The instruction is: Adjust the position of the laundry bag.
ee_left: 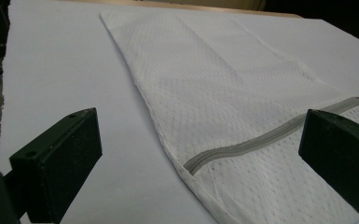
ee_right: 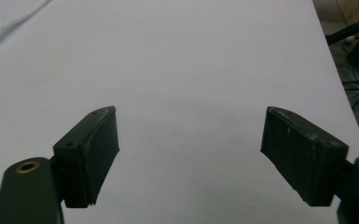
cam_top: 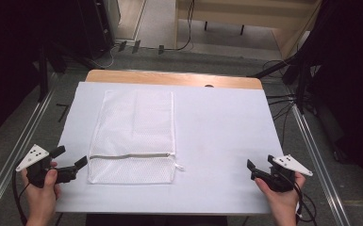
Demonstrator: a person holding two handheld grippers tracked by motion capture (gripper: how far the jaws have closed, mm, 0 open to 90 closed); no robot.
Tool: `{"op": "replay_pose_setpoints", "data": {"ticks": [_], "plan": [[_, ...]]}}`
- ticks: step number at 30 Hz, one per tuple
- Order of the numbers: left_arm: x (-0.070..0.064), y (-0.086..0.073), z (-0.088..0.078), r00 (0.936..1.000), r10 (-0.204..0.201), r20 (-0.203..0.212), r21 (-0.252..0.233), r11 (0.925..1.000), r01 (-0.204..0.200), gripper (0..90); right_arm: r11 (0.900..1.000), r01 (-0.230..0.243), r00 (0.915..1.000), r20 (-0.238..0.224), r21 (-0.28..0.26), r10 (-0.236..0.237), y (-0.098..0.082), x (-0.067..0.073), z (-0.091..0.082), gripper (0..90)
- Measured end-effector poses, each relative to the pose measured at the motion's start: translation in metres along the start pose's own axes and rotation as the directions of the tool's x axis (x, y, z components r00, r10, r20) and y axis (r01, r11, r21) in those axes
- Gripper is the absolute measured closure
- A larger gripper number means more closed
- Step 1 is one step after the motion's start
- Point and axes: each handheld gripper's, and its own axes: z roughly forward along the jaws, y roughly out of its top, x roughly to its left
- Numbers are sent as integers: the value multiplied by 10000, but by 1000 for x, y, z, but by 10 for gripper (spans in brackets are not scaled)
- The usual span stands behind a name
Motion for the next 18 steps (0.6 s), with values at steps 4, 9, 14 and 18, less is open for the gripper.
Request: {"op": "replay_pose_setpoints", "data": {"ticks": [4,9,14,18], "plan": [[-3,-1,0,9999,103,-50,44,9999,-103,0,9995,307,9995,3,35,-307,7,20,6,240],[-7,0,-1,9978,428,-511,68,9991,-425,0,9994,253,9978,-611,-255,-269,17,45,12,294],[-6,-2,-2,9978,364,-547,186,9992,-354,14,9954,861,9856,-1428,-410,-911,29,87,29,316],[-8,-3,-1,9983,303,-496,218,9993,-292,15,9930,1161,9752,-1872,-213,-1180,32,109,41,317]]}}
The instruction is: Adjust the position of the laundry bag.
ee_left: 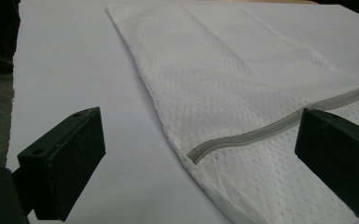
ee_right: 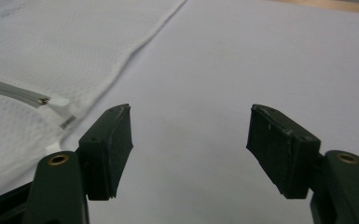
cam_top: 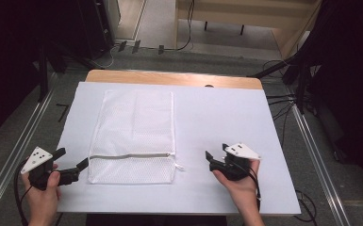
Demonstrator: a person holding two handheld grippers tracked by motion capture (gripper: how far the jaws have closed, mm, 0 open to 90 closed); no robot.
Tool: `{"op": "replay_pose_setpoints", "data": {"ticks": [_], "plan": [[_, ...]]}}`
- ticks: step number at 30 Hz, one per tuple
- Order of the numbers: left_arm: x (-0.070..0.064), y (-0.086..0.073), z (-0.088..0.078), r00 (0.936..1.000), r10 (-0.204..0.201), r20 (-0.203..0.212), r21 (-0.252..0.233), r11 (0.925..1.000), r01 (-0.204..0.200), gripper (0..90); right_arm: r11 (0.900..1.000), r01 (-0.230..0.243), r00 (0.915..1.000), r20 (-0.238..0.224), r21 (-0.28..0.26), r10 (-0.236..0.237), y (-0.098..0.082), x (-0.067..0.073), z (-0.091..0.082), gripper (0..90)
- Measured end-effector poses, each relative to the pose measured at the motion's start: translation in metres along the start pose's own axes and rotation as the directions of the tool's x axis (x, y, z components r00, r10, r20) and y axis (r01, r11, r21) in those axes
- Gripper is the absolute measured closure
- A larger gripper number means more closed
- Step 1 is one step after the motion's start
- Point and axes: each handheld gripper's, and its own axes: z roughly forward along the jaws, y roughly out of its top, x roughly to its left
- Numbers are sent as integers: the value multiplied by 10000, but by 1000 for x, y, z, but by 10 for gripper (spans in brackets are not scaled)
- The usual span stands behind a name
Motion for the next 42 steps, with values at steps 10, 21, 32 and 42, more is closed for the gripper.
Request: {"op": "replay_pose_setpoints", "data": {"ticks": [10,21,32,42], "plan": [[-4,0,3,9998,176,69,120,9998,-177,55,9952,200,9817,-1905,956,-15,5,52,48,371],[-3,1,5,9999,160,27,169,9997,-160,55,9846,823,9747,-2185,1543,-472,-2,80,67,371],[-5,2,8,9999,135,29,268,9995,-136,57,9791,1320,9812,-1610,1545,-1068,-9,95,75,642],[-6,1,7,9999,119,22,247,9996,-120,61,9820,1395,9765,-1823,1271,-1152,-11,92,67,877]]}}
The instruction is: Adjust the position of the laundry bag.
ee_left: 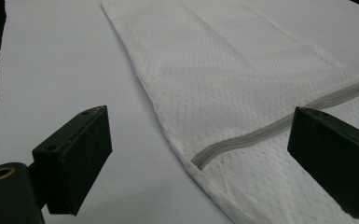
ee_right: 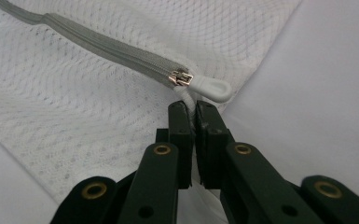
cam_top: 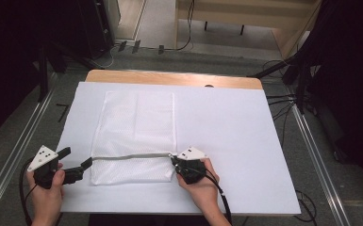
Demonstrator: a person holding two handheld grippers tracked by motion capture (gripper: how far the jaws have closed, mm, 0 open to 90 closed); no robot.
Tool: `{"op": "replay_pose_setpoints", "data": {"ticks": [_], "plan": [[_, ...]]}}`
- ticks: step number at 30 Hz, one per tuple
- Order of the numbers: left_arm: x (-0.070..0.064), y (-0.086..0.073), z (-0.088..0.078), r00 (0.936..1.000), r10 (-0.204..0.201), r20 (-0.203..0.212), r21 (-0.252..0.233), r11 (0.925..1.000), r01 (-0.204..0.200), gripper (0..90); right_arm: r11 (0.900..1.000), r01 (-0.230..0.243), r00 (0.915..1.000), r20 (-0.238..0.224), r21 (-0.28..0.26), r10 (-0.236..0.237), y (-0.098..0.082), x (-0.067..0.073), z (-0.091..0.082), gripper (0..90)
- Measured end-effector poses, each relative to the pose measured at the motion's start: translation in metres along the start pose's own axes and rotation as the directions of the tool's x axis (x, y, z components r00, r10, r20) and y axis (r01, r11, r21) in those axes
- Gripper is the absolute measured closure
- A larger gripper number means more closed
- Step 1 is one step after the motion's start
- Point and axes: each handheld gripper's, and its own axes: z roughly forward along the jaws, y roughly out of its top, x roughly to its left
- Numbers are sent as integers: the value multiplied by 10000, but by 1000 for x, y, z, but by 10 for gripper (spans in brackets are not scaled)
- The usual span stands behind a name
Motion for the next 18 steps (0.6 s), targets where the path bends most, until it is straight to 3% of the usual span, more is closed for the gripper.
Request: {"op": "replay_pose_setpoints", "data": {"ticks": [10,11,17,18], "plan": [[-3,-1,1,10000,12,59,-4,10000,-12,61,9995,-313,9992,261,-44,314,-11,-27,-32,882],[-3,-1,1,10000,-2,53,5,10000,2,61,9988,-481,9984,295,-98,484,-13,-35,-42,882],[-6,-1,2,9999,10,154,12,10000,-10,61,9985,-556,9964,642,-16,556,-24,-49,-65,883],[-8,-1,3,9998,14,221,33,10000,-14,60,9980,-634,9949,787,-78,639,-31,-56,-76,882]]}}
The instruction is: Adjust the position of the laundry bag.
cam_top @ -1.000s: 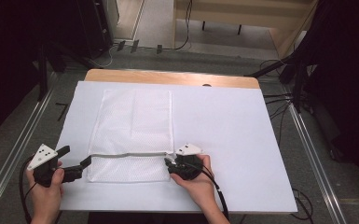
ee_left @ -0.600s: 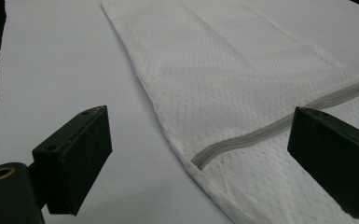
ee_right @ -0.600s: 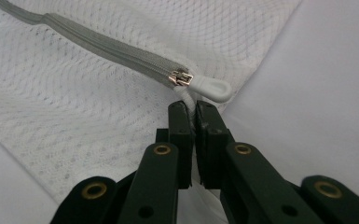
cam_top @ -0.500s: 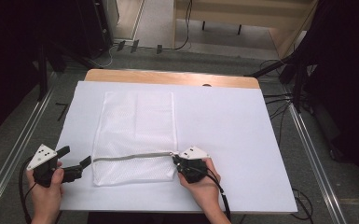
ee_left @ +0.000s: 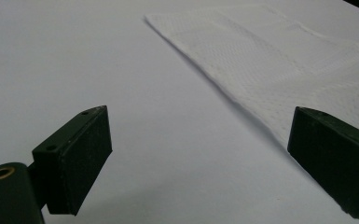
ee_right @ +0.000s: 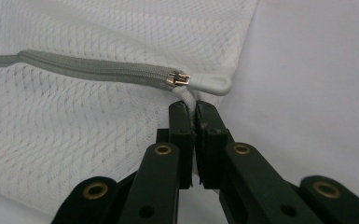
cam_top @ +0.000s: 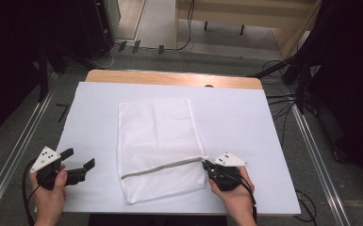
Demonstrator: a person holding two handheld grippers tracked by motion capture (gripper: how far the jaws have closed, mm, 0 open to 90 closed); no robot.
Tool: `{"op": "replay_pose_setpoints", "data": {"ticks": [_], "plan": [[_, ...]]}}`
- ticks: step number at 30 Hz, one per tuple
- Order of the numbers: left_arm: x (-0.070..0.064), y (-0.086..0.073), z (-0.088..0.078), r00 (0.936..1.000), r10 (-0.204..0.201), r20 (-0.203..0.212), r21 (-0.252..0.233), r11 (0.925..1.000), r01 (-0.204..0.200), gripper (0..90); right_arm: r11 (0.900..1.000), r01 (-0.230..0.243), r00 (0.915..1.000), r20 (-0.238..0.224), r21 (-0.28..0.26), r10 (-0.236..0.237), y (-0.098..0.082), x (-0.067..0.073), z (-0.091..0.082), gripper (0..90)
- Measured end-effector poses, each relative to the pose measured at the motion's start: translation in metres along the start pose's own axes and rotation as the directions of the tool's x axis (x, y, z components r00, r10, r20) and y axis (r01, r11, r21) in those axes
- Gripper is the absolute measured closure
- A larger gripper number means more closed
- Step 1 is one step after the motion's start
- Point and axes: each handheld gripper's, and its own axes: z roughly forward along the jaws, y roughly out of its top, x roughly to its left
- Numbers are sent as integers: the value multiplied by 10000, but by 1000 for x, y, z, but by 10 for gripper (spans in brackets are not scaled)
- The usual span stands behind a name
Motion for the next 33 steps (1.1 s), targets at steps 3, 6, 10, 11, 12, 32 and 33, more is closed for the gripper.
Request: {"op": "replay_pose_setpoints", "data": {"ticks": [3,6,10,11,12,32,33], "plan": [[-3,0,1,10000,26,82,24,10000,-26,61,9993,-338,9994,106,-151,340,-9,-10,-12,882],[-6,0,2,9998,28,184,-27,10000,-27,60,9979,-575,9983,111,-300,578,-16,-16,-19,882],[-12,1,4,9991,106,412,35,9999,-108,61,9934,-1098,9940,-72,-343,1096,-29,-22,-33,882],[-13,1,4,9989,155,432,48,9999,-157,61,9930,-1137,9935,-35,-317,1137,-32,-22,-36,881],[-15,1,5,9987,178,484,34,9998,-180,61,9931,-1144,9934,2,-266,1144,-36,-21,-38,881],[-21,4,9,9968,239,768,16,9997,-241,61,9923,-1215,9907,-639,-227,1198,-39,-16,-39,280],[-22,4,9,9963,276,820,-5,9996,-276,61,9920,-1209,9911,-611,-363,1186,-38,-16,-40,273]]}}
